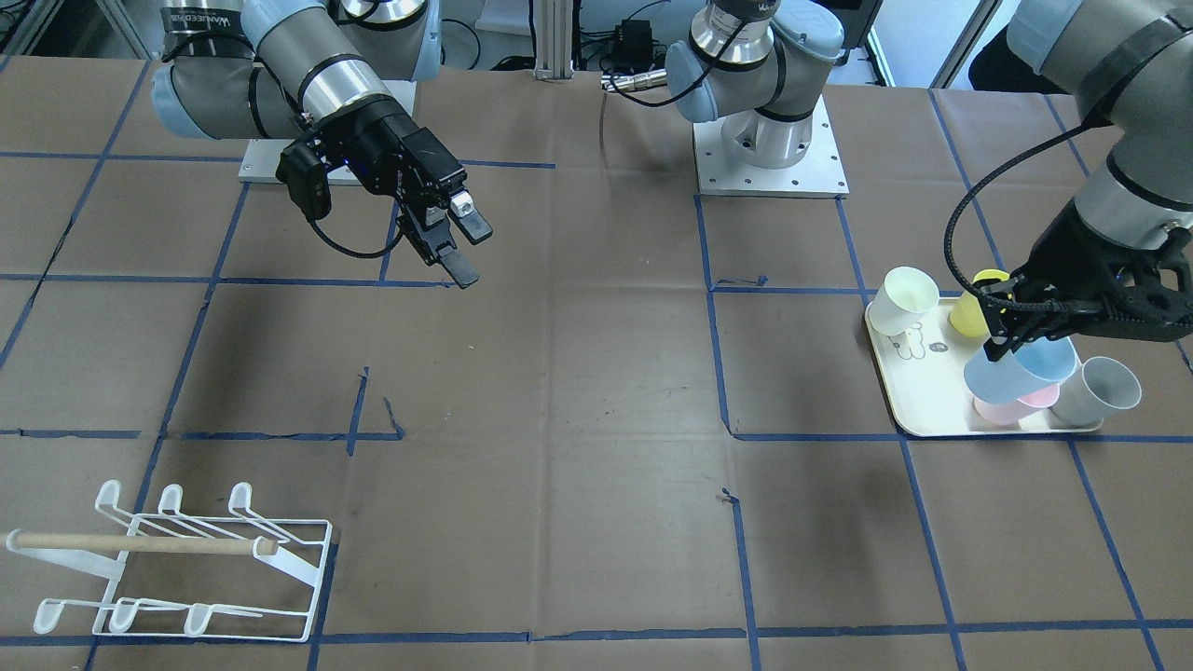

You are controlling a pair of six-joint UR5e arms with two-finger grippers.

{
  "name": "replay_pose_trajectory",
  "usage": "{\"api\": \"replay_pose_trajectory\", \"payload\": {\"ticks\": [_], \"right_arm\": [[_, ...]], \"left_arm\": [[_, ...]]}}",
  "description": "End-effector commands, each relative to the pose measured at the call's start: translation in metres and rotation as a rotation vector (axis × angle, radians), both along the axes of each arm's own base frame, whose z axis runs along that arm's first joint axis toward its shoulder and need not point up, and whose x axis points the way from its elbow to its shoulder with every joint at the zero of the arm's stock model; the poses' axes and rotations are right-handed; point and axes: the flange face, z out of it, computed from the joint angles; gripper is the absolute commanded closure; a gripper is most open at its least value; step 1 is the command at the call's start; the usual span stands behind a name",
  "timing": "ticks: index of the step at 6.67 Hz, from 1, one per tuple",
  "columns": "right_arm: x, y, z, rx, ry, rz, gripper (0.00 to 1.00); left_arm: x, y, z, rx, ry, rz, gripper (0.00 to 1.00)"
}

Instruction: Transfer IKEA cup to right arm and place on rack

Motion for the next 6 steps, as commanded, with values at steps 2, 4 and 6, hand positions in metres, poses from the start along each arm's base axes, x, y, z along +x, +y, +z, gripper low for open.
{"api": "replay_pose_trajectory", "payload": {"ticks": [2, 4, 6], "right_arm": [[-0.001, 0.000, 0.002, -0.015, -0.003, 0.001, 0.00], [-0.001, 0.001, 0.004, -0.027, -0.003, -0.005, 0.00], [-0.001, 0.002, 0.006, -0.025, -0.008, -0.010, 0.00]], "left_arm": [[-0.045, -0.026, 0.034, -0.294, 0.352, -0.107, 1.00], [-0.077, -0.011, 0.045, -0.443, 0.584, -0.190, 1.00], [-0.105, 0.003, 0.017, -0.654, 0.692, -0.349, 1.00]]}}
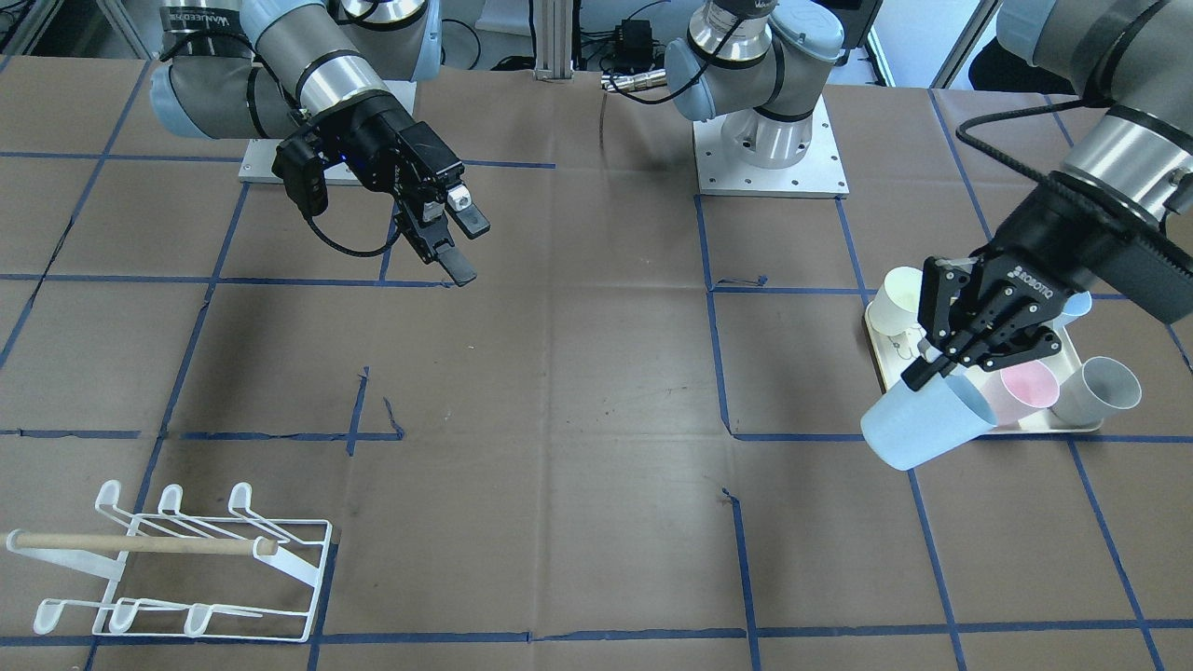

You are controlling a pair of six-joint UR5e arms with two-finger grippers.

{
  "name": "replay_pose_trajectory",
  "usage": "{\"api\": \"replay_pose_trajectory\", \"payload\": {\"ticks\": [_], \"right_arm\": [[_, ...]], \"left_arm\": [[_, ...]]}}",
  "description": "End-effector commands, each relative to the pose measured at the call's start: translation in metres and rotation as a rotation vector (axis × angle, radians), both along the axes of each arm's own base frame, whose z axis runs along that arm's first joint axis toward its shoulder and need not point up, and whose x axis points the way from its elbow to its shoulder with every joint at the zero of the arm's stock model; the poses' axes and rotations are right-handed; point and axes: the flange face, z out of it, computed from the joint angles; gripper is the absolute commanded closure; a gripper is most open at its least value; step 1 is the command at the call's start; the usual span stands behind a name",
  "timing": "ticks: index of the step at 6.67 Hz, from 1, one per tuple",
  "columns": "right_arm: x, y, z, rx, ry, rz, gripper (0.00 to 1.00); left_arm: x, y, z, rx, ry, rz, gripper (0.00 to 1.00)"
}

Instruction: Transfer IKEA cup to right arm and place on rack

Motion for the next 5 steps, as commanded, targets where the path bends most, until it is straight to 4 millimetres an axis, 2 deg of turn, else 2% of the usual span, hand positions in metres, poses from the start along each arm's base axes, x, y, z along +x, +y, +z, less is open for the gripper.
{"api": "replay_pose_trajectory", "payload": {"ticks": [1, 2, 3, 5], "right_arm": [[0.000, 0.002, 0.004, -0.008, -0.002, -0.005, 0.00], [0.001, 0.000, -0.002, 0.006, 0.009, 0.000, 0.00], [0.001, 0.000, -0.001, 0.017, -0.004, -0.006, 0.00], [0.007, 0.003, -0.001, 0.196, -0.208, -0.060, 0.00]], "left_arm": [[-0.038, 0.024, -0.037, -0.241, 0.069, -0.115, 1.00], [-0.068, 0.047, -0.060, -0.309, 0.056, -0.159, 1.00], [-0.087, 0.066, -0.079, -0.342, 0.051, -0.185, 1.00], [-0.110, 0.096, -0.099, -0.392, 0.044, -0.227, 1.00]]}}
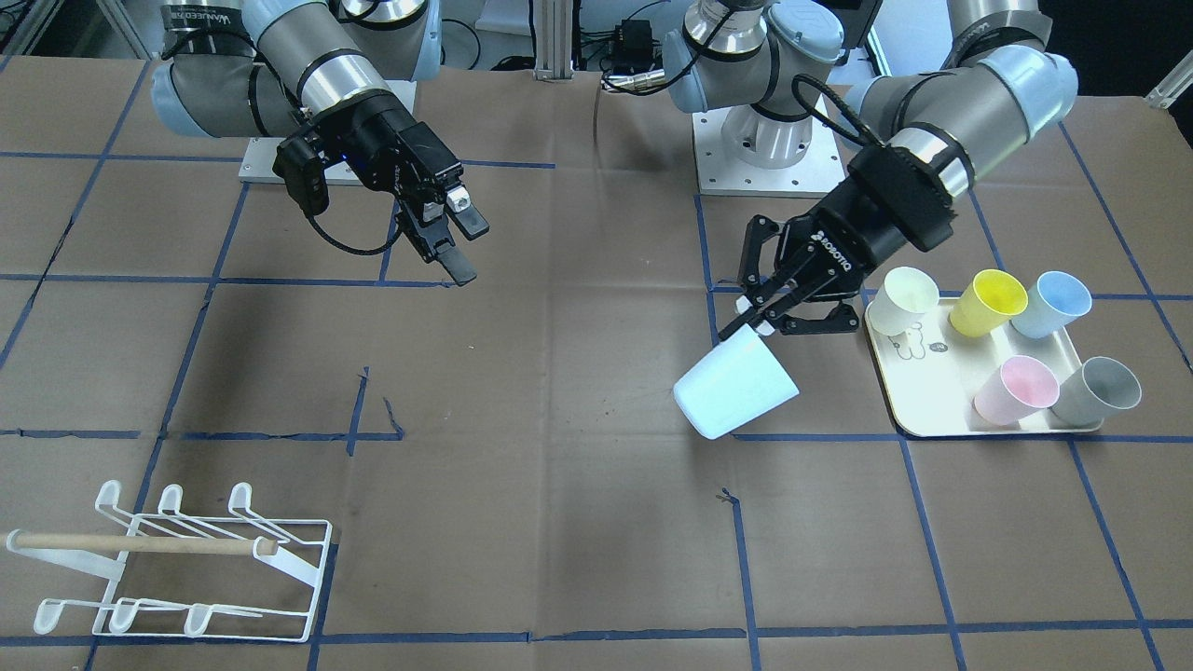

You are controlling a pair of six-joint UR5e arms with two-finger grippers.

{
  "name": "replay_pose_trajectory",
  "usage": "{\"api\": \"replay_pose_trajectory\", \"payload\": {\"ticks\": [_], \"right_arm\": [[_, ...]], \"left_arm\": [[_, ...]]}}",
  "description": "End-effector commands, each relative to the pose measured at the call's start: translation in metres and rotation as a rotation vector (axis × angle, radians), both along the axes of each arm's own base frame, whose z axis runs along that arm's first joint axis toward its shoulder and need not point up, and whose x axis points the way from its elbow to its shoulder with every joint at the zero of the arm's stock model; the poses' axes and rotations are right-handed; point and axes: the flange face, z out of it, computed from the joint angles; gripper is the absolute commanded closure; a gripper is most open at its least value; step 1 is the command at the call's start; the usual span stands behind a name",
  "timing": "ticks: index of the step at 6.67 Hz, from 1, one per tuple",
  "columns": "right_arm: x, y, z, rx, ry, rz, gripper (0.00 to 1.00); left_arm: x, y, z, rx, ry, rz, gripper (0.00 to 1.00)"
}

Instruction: Transfer IKEA cup to right arm and place on rack

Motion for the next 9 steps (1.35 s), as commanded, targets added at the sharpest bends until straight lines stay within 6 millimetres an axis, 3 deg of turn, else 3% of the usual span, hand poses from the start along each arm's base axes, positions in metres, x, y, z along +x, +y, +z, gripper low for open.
{"api": "replay_pose_trajectory", "payload": {"ticks": [1, 2, 5, 9], "right_arm": [[0.003, 0.001, -0.001, 0.116, -0.128, -0.040, 0.00], [0.004, -0.002, -0.005, 0.144, -0.120, -0.066, 0.00], [0.023, -0.007, -0.021, 0.196, -0.097, -0.066, 0.00], [0.060, -0.005, -0.024, 0.296, -0.074, -0.101, 0.01]], "left_arm": [[-0.034, 0.039, -0.024, -0.082, -0.002, -0.070, 1.00], [-0.043, 0.058, -0.037, -0.098, 0.000, -0.085, 1.00], [-0.056, 0.085, -0.046, -0.114, 0.025, -0.083, 1.00], [-0.058, 0.088, -0.043, -0.114, 0.043, -0.075, 1.00]]}}
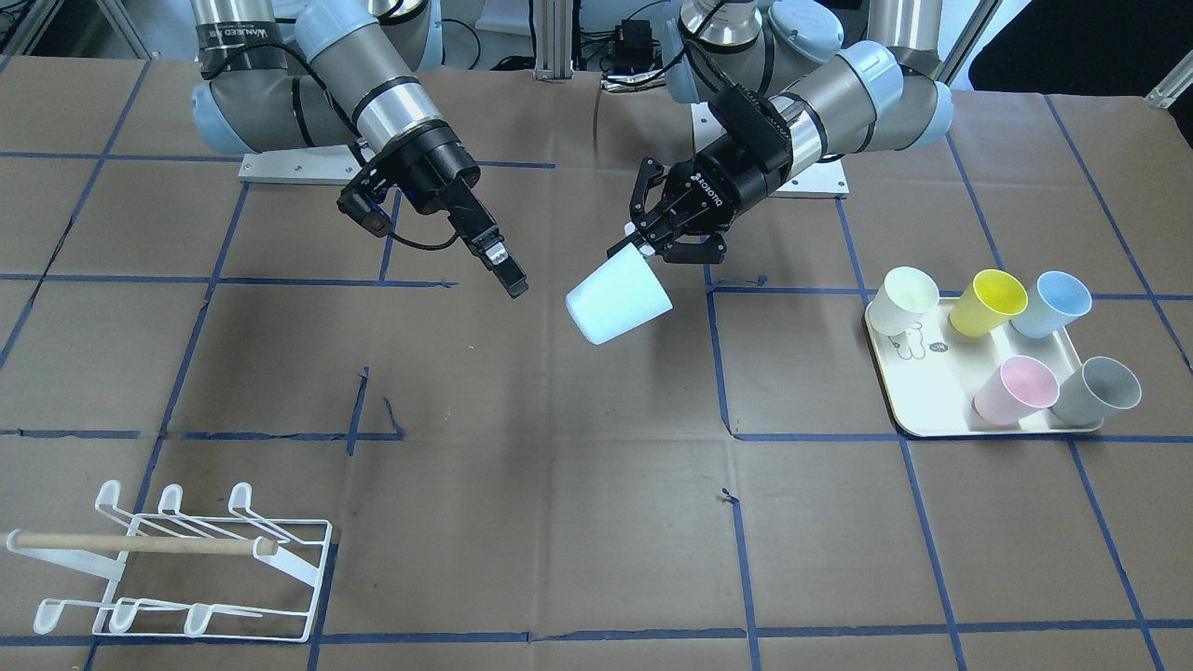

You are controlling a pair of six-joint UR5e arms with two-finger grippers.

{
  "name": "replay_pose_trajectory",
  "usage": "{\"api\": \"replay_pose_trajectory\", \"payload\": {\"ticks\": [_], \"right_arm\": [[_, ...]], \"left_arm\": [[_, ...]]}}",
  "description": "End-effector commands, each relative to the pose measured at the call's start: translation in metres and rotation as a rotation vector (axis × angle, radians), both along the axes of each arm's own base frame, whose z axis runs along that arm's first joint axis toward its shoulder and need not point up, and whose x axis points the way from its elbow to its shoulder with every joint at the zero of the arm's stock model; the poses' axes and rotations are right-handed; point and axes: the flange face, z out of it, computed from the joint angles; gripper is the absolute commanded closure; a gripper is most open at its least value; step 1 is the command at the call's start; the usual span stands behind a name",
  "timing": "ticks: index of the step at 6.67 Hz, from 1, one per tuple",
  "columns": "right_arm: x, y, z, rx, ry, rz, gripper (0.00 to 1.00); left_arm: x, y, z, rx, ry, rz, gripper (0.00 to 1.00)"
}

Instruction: Transfer IKEA cup to right arm and place on rack

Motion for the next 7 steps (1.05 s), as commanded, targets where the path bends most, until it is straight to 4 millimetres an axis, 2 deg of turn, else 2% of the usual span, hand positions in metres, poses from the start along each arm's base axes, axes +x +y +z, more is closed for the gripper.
{"api": "replay_pose_trajectory", "payload": {"ticks": [1, 2, 3, 4, 5, 7], "right_arm": [[0.017, -0.009, 0.013, 0.020, -0.003, -0.007, 0.01], [0.024, -0.013, 0.019, 0.026, -0.002, 0.006, 0.01], [0.034, -0.019, 0.007, 0.053, 0.003, 0.022, 0.01], [0.051, -0.025, 0.002, 0.060, 0.004, 0.050, 0.01], [0.060, -0.033, 0.001, 0.074, -0.016, 0.050, 0.01], [0.062, -0.036, 0.005, 0.067, -0.025, 0.050, 0.01]], "left_arm": [[-0.004, 0.002, 0.000, 0.002, 0.001, -0.008, 1.00], [-0.005, 0.002, 0.000, 0.003, 0.001, -0.010, 1.00], [-0.005, 0.003, 0.001, 0.002, 0.001, -0.009, 1.00], [-0.005, 0.002, 0.000, 0.004, 0.002, -0.009, 1.00], [-0.005, 0.003, 0.001, 0.004, 0.003, -0.009, 1.00], [-0.005, 0.003, 0.001, 0.005, 0.003, -0.008, 1.00]]}}
